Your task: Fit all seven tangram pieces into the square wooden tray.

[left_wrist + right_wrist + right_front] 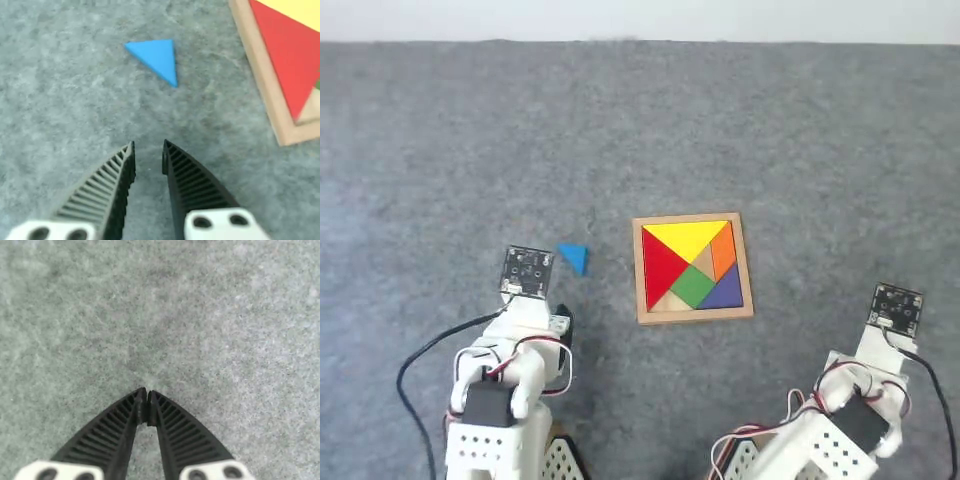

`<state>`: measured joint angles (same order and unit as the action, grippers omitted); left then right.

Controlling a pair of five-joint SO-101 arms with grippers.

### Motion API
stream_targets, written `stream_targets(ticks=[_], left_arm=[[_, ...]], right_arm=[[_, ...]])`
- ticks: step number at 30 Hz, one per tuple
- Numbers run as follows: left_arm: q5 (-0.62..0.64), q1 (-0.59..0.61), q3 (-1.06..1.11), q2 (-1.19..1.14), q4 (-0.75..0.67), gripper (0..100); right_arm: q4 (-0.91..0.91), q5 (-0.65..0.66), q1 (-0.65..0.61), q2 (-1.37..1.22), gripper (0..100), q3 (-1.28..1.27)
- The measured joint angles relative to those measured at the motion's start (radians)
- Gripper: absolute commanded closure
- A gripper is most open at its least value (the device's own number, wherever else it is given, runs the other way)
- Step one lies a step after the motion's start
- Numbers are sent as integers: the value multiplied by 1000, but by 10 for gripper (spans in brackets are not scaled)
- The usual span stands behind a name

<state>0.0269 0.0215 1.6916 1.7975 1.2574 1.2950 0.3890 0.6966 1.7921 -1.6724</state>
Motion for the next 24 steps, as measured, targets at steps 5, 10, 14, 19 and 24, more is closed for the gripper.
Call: stream_targets(ticks=[5,10,14,19,24], left_arm=[[-17,-48,0,0,0,910],[-325,120,0,0,-164,913],[-428,359,-57,0,-227,910],[-439,542,-321,0,-123,914],[-439,473,-589,-11,41,961]], right_arm=[[0,0,0,0,991,0],[0,0,0,0,991,0],[0,0,0,0,991,0],[0,0,0,0,991,0],[0,0,0,0,991,0]])
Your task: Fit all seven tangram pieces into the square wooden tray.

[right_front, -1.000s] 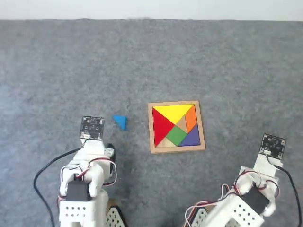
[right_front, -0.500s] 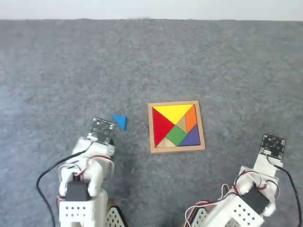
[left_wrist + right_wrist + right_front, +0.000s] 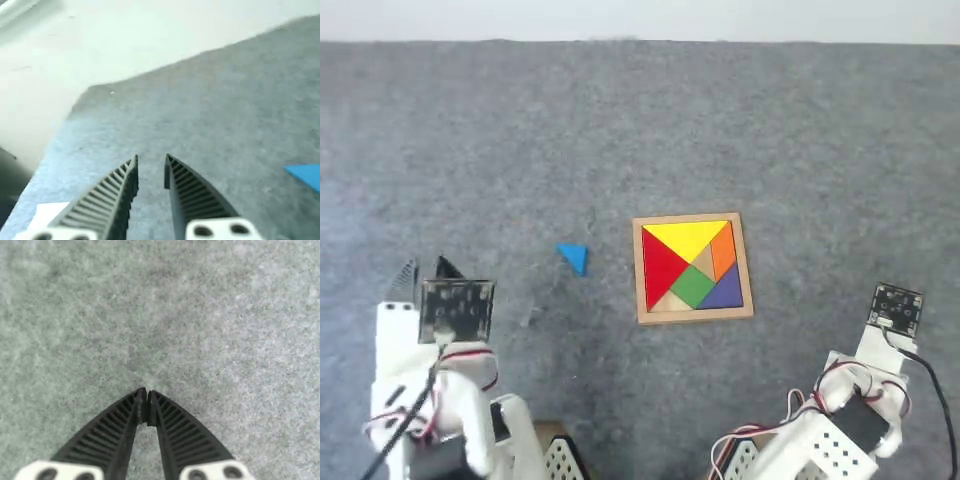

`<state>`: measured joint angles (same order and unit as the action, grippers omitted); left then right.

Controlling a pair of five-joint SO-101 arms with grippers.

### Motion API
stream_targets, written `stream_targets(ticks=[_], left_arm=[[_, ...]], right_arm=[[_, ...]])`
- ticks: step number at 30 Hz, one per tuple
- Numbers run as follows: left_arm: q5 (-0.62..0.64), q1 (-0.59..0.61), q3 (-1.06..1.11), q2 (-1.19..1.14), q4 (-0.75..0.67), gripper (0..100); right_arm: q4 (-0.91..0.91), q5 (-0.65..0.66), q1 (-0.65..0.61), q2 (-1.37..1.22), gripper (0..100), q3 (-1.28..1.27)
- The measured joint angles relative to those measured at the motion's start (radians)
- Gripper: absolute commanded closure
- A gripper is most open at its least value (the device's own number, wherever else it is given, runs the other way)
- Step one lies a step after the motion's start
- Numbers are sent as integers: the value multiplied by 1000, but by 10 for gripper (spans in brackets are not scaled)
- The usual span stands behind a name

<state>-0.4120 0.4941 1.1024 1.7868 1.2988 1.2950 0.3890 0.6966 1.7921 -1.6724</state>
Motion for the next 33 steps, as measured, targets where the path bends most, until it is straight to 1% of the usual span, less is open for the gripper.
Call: stream_targets(ticks=[2,5,8,12,15,17,21,24,26,31,33], left_arm=[[0,-40,-60,-77,23,986],[0,-57,-127,-265,25,978],[0,-66,-229,-519,25,943],[6,-71,-373,-921,25,863],[94,-118,-494,-1215,25,836],[192,-164,-583,-1399,25,836],[336,-295,-764,-1688,25,836],[413,-391,-839,-1815,6,836],[468,-427,-855,-1873,-12,836],[566,-436,-864,-1990,-28,836],[588,-443,-864,-2030,-28,835]], right_arm=[[0,0,0,0,991,0],[0,0,0,0,991,0],[0,0,0,0,991,0],[0,0,0,0,991,0],[0,0,0,0,991,0],[0,0,0,0,991,0],[0,0,0,0,991,0],[0,0,0,0,991,0],[0,0,0,0,991,0],[0,0,0,0,991,0],[0,0,0,0,991,0]])
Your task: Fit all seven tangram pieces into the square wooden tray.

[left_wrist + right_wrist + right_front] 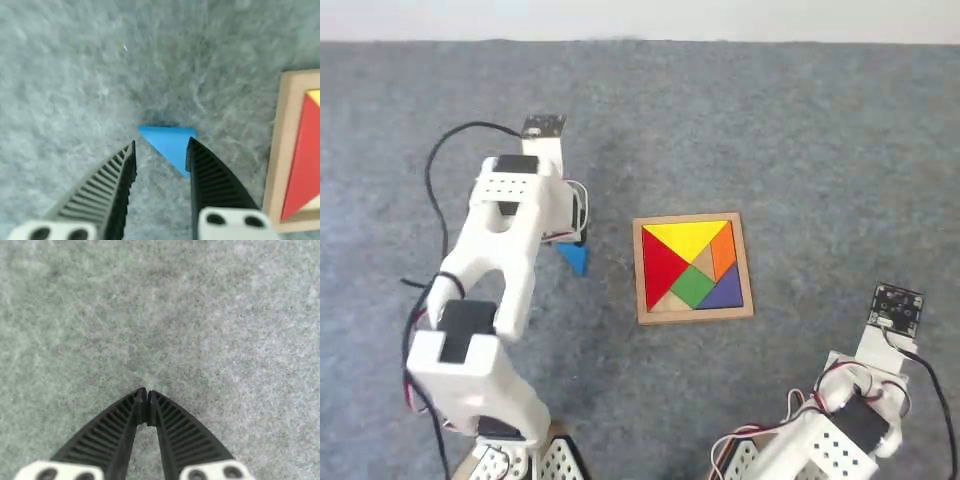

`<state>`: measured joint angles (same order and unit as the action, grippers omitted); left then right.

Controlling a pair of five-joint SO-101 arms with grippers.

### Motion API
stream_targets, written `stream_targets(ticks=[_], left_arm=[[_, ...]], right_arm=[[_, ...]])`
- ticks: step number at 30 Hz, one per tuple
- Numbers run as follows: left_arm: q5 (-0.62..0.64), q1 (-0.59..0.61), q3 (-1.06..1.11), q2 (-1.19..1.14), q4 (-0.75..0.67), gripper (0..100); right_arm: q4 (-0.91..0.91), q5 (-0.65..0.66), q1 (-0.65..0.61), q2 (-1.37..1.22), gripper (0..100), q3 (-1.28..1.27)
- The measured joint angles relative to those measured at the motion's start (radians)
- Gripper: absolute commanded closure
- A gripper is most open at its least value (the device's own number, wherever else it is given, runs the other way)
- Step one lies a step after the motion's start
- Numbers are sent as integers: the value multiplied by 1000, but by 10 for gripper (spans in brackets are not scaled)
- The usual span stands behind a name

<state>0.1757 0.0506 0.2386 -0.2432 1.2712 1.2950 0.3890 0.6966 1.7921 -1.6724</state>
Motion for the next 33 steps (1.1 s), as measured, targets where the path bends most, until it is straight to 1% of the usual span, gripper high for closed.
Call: stream_targets(ticks=[3,6,8,13,21,25,27,29,33], left_arm=[[17,6,0,-48,0,831],[21,3,-2,-68,3,801],[52,5,-3,-72,6,793],[94,-3,-3,-74,6,792],[103,-51,37,-74,6,795],[104,-72,104,-71,-58,796],[114,-71,110,-71,-66,794],[160,-71,114,-69,-69,794],[315,-48,114,-69,-78,795]], right_arm=[[0,0,0,0,991,0],[0,0,0,0,991,0],[0,0,0,0,991,0],[0,0,0,0,991,0],[0,0,0,0,991,0],[0,0,0,0,991,0],[0,0,0,0,991,0],[0,0,0,0,991,0],[0,0,0,0,991,0]])
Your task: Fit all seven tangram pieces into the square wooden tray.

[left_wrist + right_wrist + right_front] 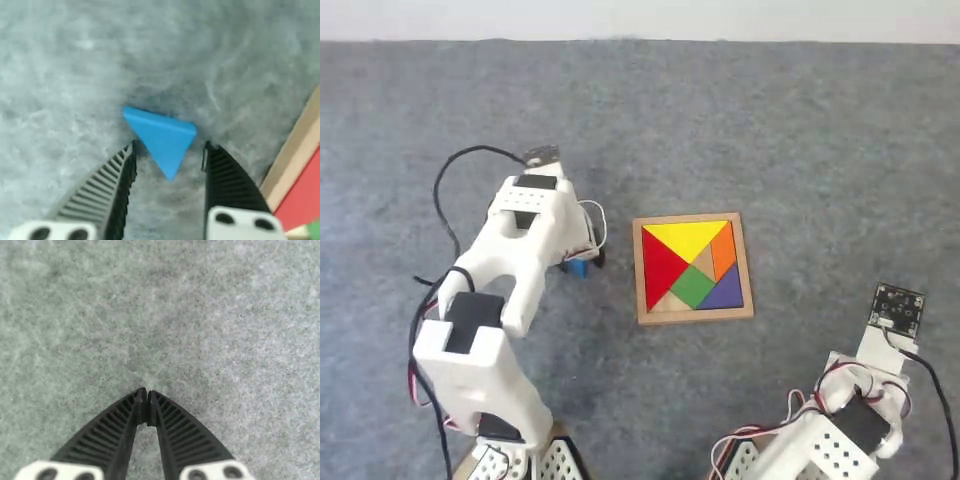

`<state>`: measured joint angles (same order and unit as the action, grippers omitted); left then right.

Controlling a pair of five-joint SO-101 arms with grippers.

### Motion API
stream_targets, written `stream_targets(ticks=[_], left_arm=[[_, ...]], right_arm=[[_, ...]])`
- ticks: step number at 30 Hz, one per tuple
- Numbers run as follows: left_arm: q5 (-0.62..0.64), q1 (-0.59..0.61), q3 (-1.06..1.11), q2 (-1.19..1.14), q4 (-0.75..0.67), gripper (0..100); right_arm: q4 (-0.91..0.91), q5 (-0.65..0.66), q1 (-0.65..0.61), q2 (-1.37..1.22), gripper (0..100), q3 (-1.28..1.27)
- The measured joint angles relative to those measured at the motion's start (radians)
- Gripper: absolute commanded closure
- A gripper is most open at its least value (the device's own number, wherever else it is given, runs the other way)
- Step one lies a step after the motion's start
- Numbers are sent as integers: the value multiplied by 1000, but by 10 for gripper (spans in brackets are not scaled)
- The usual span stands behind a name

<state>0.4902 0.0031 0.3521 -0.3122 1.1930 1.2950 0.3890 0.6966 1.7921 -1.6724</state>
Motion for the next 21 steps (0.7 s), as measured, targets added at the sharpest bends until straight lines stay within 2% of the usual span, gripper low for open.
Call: stream_targets(ticks=[9,12,15,21], left_arm=[[356,23,-46,-3,15,797],[385,31,-49,-5,15,810],[391,32,-49,-5,15,867],[361,28,-51,-9,5,930]], right_arm=[[0,0,0,0,991,0],[0,0,0,0,991,0],[0,0,0,0,991,0],[0,0,0,0,991,0]])
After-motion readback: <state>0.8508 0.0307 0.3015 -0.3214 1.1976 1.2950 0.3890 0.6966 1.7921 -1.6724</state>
